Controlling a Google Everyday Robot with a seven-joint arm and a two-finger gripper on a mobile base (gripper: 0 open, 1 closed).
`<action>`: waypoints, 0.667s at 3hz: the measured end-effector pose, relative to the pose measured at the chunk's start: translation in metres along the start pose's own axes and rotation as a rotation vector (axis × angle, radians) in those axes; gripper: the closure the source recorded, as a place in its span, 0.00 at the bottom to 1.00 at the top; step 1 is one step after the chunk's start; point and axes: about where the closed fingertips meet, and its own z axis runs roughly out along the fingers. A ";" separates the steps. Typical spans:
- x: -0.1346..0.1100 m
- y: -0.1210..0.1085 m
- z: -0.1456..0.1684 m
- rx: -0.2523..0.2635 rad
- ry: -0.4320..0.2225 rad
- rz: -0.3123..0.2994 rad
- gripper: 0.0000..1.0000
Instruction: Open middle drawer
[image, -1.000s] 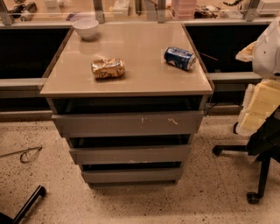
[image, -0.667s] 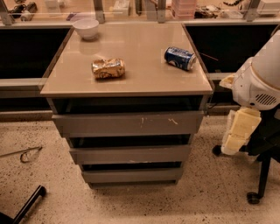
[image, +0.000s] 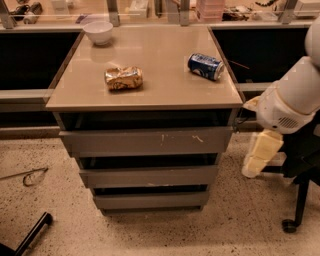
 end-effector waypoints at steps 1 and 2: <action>0.025 -0.010 0.068 -0.025 -0.110 0.098 0.00; 0.031 -0.028 0.123 0.018 -0.194 0.164 0.00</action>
Offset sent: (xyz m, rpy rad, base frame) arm 0.1098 -0.0075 -0.1716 0.3269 -0.2270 -0.2726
